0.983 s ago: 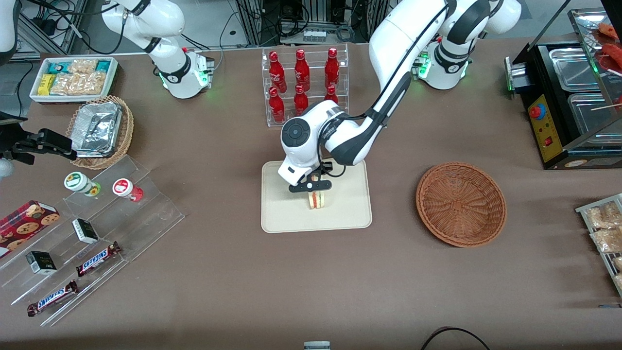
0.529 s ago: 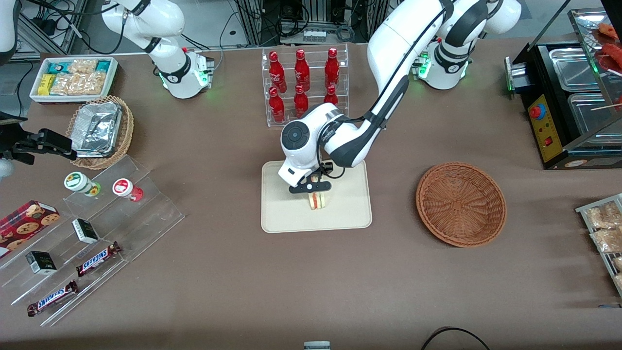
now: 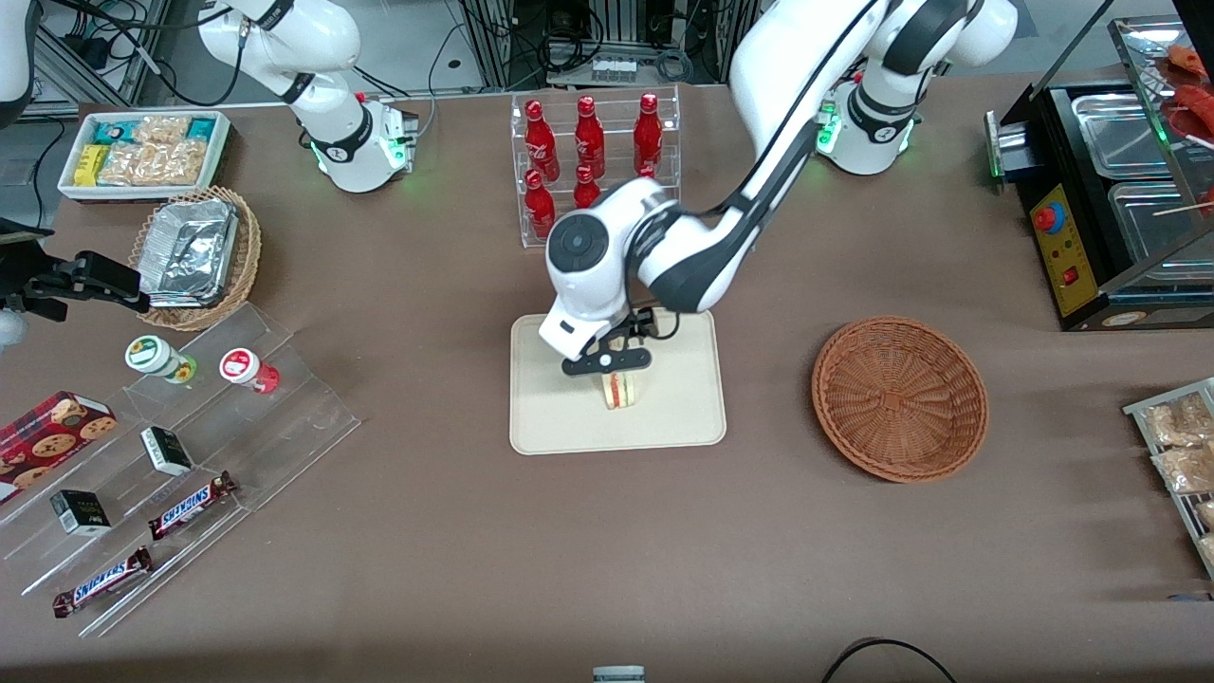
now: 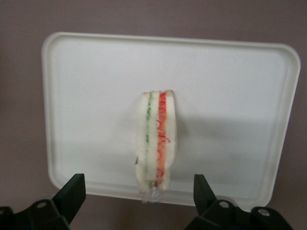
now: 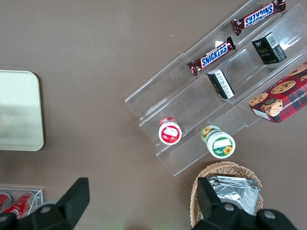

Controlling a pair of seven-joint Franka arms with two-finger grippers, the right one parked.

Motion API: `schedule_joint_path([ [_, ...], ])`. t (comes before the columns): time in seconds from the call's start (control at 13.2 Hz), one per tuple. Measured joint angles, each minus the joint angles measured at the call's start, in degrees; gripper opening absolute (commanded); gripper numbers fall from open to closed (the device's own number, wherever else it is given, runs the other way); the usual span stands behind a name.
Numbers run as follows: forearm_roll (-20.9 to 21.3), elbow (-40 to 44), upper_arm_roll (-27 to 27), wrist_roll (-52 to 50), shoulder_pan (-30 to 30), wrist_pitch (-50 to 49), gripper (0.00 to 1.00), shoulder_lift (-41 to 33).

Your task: Place sandwich from basket to tray

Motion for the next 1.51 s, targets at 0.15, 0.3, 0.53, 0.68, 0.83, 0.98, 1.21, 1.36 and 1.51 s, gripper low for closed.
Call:
schedule_joint_path([
  [0.15,0.0,0.08,0.23,-0.84,2.35,-6.2,1.0,-5.19],
  [0.3,0.01,0.05,0.4,-0.86,5.37,-11.92,0.99,-9.62],
  [0.53,0.0,-0.06,0.52,2.51,10.82,-18.43,1.0,-14.68],
  [0.68,-0.01,-0.16,0.62,8.05,14.56,-22.6,1.0,-17.6],
  [0.83,-0.02,-0.83,0.67,14.24,18.35,-25.49,1.0,-20.8],
  [0.98,-0.22,-2.76,0.71,20.73,21.97,-26.58,1.0,-24.3],
  [1.21,-0.9,-7.12,0.75,29.99,27.41,-26.78,1.0,-29.49],
  [1.36,-1.02,-9.04,0.76,34.53,29.87,-27.4,1.0,-31.85],
  [1.51,-1.03,-9.83,0.78,38.46,32.04,-27.85,1.0,-33.23],
])
